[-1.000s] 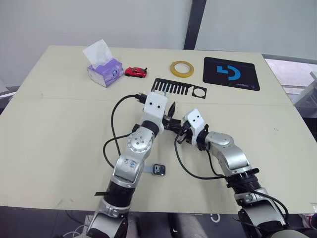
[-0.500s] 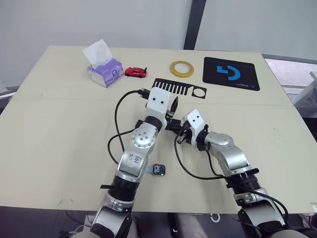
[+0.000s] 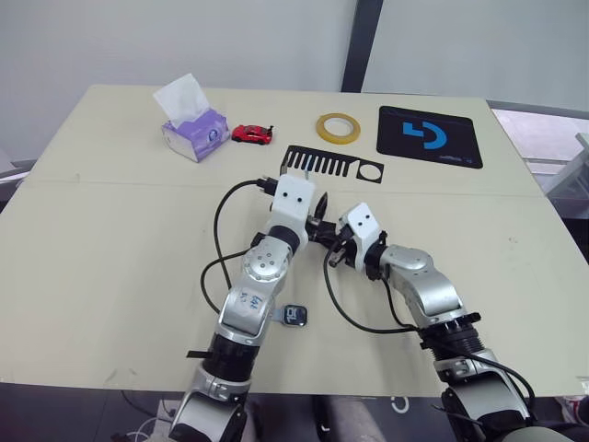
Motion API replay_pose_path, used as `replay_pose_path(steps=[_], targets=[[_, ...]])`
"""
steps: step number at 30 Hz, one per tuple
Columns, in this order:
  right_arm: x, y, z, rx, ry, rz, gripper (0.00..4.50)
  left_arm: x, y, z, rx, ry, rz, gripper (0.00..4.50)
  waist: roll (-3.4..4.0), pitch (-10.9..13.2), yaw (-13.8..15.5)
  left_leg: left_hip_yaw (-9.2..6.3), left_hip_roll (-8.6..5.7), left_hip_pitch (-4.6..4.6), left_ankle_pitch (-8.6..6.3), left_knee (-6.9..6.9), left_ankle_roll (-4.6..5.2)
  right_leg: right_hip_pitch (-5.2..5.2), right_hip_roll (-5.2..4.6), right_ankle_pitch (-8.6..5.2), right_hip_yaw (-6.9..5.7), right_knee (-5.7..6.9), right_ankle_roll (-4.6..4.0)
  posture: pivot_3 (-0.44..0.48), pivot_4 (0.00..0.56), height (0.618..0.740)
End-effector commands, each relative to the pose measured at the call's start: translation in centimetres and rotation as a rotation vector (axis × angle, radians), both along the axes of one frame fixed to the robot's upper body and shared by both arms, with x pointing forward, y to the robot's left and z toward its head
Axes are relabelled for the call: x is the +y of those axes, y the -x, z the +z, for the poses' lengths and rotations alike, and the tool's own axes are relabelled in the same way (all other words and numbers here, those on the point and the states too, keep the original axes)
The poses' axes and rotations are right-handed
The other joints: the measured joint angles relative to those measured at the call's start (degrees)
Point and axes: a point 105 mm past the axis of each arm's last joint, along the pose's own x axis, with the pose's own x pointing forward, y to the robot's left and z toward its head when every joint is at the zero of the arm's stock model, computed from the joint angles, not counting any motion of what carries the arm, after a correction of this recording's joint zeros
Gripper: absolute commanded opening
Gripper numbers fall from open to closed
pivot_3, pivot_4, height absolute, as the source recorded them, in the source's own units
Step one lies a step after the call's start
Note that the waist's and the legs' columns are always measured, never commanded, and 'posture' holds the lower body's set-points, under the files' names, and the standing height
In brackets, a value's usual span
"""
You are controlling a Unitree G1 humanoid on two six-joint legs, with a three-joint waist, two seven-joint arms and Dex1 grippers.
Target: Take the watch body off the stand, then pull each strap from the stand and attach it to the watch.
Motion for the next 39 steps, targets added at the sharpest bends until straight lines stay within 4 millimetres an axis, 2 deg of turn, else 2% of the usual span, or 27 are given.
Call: replay_pose_path(steps=[1, 3, 6, 7, 13, 26, 36, 39], targets=[[-0.3, 0.4, -1.9, 0.07, 0.028, -0.02, 0.0, -0.5, 0.3, 1.4, -0.042, 0.025, -0.025, 2.31, 0.0, 0.0, 0.0, 0.0, 0.0, 0.0, 0.0, 0.0, 0.0, 0.0, 0.0, 0.0, 0.0, 0.0, 0.0, 0.0, 0.15, 0.738], [-0.3, 0.3, -1.9, 0.07, 0.028, -0.021, 0.0, -0.6, 0.2, 1.4, -0.038, 0.029, -0.031, 1.56, 0.0, 0.0, 0.0, 0.0, 0.0, 0.0, 0.0, 0.0, 0.0, 0.0, 0.0, 0.0, 0.0, 0.0, 0.0, 0.0, 0.15, 0.738], [-0.3, 0.4, -1.9, 0.069, 0.028, -0.022, 0.0, -0.6, 0.2, 1.3, -0.036, 0.03, -0.033, 0.14, 0.0, 0.0, 0.0, 0.0, 0.0, 0.0, 0.0, 0.0, 0.0, 0.0, 0.0, 0.0, 0.0, 0.0, 0.0, 0.0, 0.15, 0.738], [-0.3, 0.4, -1.9, 0.069, 0.028, -0.022, 0.0, -0.6, 0.2, 1.4, -0.036, 0.029, -0.033, 0.06, 0.0, 0.0, 0.0, 0.0, 0.0, 0.0, 0.0, 0.0, 0.0, 0.0, 0.0, 0.0, 0.0, 0.0, 0.0, 0.0, 0.15, 0.738], [-0.3, 0.5, -2.0, 0.071, 0.029, -0.018, 0.0, -0.3, 0.3, 1.6, -0.057, 0.018, -0.032, 0.06, 0.0, 0.0, 0.0, 0.0, 0.0, 0.0, 0.0, 0.0, 0.0, 0.0, 0.0, 0.0, 0.0, 0.0, 0.0, 0.0, 0.15, 0.738], [-0.3, 0.5, -2.2, 0.076, 0.034, -0.012, 0.0, 1.4, 2.7, 1.0, -0.124, -0.048, -0.059, 0.06, 0.0, 0.0, 0.0, -0.01, 0.02, 0.0, 0.0, -0.05, 0.0, 0.01, -0.02, 0.0, -0.01, -0.03, 0.0, 0.0, 0.15, 0.738], [-0.4, 0.2, -2.1, 0.073, 0.033, -0.016, 0.0, 1.9, 3.8, 2.1, -0.151, -0.025, -0.141, 0.06, 0.0, 0.0, -0.1, -0.01, 0.02, 0.0, -0.01, -0.05, 0.02, 0.01, -0.02, 0.0, -0.01, -0.04, 0.0, 0.0, 0.15, 0.738], [-0.5, 0.1, -2.1, 0.073, 0.032, -0.016, 0.0, 2.0, 3.7, 1.9, -0.143, -0.031, -0.146, 0.06, 0.0, 0.0, -0.1, -0.01, 0.02, 0.0, -0.01, -0.05, 0.02, 0.01, -0.02, 0.0, -0.01, -0.04, 0.0, 0.0, 0.15, 0.738]])
